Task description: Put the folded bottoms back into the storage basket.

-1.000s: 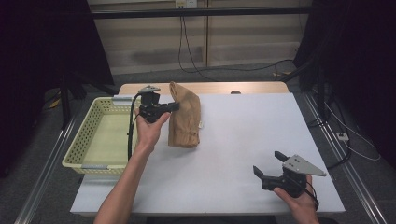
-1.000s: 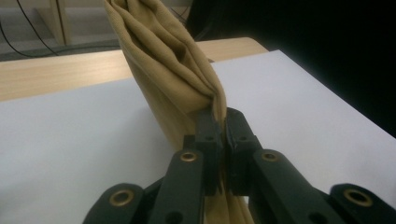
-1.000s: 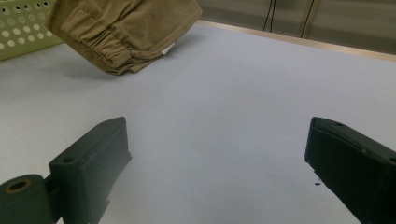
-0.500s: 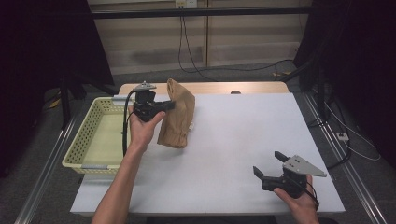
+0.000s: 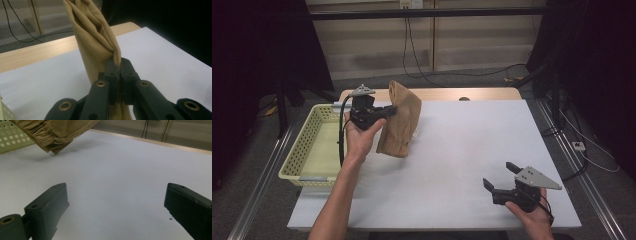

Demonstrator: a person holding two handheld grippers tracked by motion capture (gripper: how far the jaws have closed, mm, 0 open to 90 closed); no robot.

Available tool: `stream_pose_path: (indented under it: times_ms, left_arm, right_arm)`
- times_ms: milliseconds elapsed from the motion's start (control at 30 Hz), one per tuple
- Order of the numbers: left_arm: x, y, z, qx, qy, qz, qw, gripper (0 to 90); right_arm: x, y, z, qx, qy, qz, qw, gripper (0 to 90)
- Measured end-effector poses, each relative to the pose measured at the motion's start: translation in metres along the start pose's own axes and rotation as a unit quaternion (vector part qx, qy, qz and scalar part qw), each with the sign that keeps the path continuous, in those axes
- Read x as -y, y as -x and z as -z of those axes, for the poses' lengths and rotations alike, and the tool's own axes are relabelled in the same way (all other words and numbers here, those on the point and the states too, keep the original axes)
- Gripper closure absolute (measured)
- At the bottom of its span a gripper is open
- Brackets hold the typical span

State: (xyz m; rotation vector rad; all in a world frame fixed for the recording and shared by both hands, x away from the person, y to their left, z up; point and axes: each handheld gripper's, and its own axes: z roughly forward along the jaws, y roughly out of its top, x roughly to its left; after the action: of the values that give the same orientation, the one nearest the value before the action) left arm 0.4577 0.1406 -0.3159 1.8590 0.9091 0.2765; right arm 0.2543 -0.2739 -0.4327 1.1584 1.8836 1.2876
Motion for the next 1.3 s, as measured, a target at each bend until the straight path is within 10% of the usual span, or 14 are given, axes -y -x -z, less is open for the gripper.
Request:
stream_pose_path:
  times_ms: [1300]
  left_arm:
    - [-0.005, 0.002, 0.059, -0.020, 0.018, -0.038, 0.9989, 86.3]
  right_arm:
    - [-0.001, -0.001, -0.001, -0.010, 0.003, 0.009, 0.9999, 2.8]
